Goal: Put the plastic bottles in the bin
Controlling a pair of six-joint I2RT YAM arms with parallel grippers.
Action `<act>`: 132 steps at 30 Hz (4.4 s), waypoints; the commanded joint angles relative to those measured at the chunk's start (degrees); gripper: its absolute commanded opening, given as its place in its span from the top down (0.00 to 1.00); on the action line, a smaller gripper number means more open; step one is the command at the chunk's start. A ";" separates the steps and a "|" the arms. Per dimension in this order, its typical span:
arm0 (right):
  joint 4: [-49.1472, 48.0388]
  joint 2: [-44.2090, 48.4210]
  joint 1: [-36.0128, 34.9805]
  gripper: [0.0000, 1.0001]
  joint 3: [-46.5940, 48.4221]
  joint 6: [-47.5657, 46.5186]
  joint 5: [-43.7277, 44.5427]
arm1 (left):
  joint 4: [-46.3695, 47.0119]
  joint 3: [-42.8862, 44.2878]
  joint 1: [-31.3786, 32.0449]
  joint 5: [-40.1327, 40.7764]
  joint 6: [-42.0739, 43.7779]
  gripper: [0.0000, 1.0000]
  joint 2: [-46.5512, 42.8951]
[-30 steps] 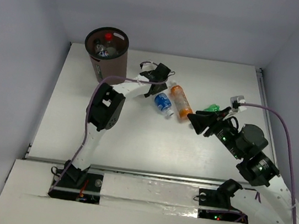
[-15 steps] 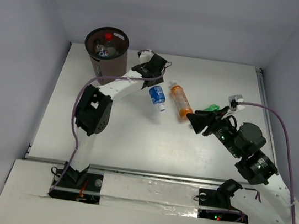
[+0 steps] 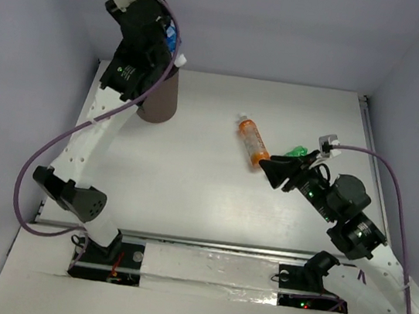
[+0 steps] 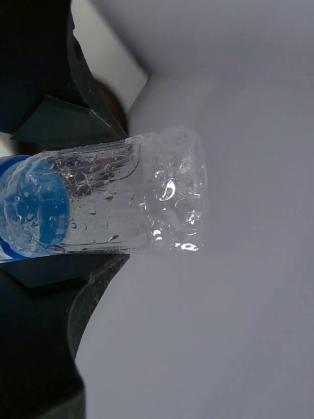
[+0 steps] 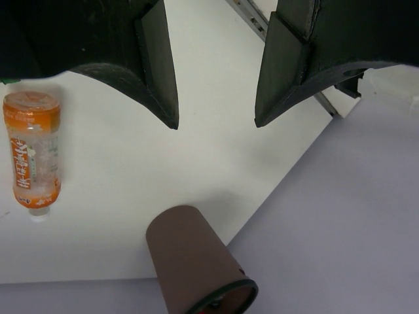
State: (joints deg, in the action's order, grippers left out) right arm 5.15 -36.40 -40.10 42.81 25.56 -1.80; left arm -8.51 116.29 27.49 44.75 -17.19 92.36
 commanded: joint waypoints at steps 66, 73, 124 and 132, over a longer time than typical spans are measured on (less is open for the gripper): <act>19.45 -57.78 10.47 0.13 43.66 -10.62 8.48 | 0.27 -19.81 -21.72 -15.89 -5.47 0.81 -10.46; 22.27 -67.82 14.60 0.09 48.78 -12.38 6.20 | -5.20 -18.38 -35.92 -40.08 -14.80 0.66 -2.54; 24.40 -82.97 16.37 0.44 56.96 -16.07 -1.52 | -13.37 -23.73 -35.49 -59.16 -8.30 1.00 2.04; 11.22 -64.87 16.37 0.44 44.15 -9.75 -11.98 | -16.45 -28.12 -32.32 -56.36 -5.57 1.00 -5.68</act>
State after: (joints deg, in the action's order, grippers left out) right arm 26.89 -110.67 -23.94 90.48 12.43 -7.44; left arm -25.26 89.65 -5.63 -10.52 -22.79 93.47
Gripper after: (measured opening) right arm 0.686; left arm 0.120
